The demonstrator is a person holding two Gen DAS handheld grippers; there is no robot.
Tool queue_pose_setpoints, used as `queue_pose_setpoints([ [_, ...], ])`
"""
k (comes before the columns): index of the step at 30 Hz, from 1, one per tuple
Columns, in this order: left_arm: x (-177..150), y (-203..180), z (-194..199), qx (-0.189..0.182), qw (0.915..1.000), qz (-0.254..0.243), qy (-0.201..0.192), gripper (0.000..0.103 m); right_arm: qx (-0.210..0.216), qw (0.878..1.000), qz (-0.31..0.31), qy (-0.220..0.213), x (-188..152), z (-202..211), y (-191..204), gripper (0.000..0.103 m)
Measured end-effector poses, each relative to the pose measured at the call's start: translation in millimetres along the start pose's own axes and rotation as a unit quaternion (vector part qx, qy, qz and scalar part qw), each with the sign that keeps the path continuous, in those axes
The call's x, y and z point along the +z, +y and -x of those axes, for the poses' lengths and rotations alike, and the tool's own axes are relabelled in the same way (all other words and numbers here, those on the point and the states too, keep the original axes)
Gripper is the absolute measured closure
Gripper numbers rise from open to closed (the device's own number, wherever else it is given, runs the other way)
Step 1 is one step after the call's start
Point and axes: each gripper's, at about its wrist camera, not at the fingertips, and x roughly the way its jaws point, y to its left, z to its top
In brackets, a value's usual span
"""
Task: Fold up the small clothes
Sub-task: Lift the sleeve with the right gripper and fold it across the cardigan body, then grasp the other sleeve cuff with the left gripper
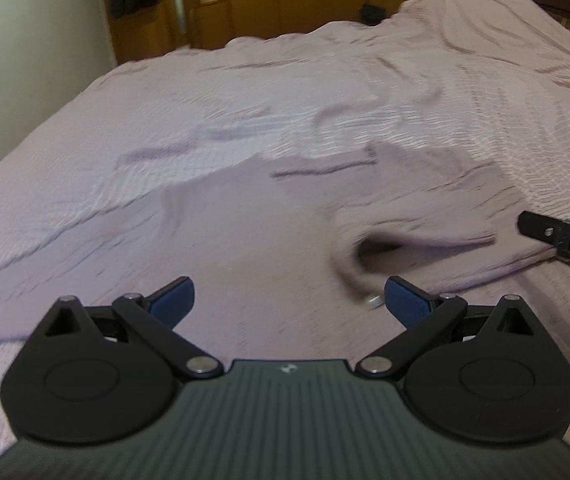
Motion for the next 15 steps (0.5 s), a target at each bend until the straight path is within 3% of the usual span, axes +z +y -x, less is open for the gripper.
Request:
queue_pose_setpoints([
  [8, 11.0, -55.8, -27.4, -0.029, 0.9961, -0.08, -0.022, 0.004, 0.0, 0.997, -0.082, 0.008, -3.3, -19.8, -32.4, 0.023],
  [15, 10.0, -91.8, -54.3, -0.033, 0.9881, -0.148, -0.024, 0.014, -0.006, 0.996, -0.085, 0.018, -0.2, -28.6, -32.8, 0.023],
])
